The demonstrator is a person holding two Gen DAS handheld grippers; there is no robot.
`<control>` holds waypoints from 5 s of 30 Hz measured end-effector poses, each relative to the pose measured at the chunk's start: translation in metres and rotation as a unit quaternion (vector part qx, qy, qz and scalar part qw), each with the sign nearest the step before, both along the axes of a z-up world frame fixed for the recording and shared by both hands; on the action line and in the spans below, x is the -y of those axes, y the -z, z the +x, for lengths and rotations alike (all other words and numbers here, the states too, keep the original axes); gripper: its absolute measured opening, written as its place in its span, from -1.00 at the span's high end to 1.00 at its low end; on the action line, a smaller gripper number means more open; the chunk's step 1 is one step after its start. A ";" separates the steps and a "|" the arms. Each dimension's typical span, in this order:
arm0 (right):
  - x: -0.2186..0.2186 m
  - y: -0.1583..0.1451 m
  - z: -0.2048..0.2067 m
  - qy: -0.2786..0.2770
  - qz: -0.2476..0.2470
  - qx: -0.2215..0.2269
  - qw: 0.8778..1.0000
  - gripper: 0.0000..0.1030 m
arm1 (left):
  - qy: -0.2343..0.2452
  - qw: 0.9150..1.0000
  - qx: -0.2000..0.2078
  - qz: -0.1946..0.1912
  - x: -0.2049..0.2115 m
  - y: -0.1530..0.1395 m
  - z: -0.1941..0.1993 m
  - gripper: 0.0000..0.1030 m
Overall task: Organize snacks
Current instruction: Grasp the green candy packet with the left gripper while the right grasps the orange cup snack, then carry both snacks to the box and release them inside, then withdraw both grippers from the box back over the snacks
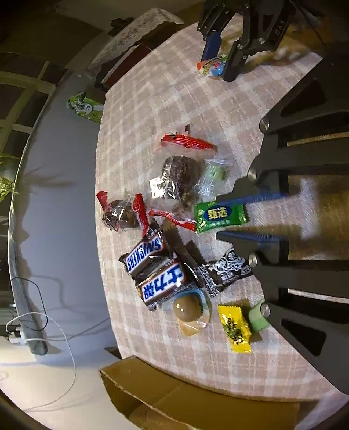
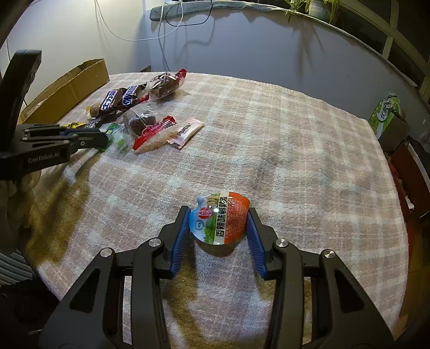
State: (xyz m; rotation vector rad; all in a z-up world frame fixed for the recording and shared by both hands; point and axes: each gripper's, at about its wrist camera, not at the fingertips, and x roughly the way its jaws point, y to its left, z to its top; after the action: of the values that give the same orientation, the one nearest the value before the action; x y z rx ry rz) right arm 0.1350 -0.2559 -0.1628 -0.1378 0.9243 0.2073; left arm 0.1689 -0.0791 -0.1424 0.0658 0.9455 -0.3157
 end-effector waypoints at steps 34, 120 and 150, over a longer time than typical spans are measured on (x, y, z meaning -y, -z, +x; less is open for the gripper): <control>-0.023 -0.039 -0.013 -0.016 0.019 0.040 0.999 0.21 | -0.018 0.997 0.073 -0.017 -0.022 -0.050 -0.038 0.65; -0.328 -0.097 0.127 -0.240 0.043 0.085 0.966 -0.68 | -0.233 0.963 0.129 -0.041 -0.226 -0.077 -0.054 0.25; -0.070 -0.070 0.101 -0.071 0.066 0.016 0.995 -0.82 | -0.116 0.989 0.056 -0.074 -0.121 -0.044 -0.033 0.25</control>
State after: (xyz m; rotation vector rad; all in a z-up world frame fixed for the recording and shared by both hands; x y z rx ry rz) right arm 0.2361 -0.1855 -0.0925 -0.0834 0.8673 0.3955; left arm 0.1362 0.0419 -0.0986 -0.1603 0.8076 -0.1633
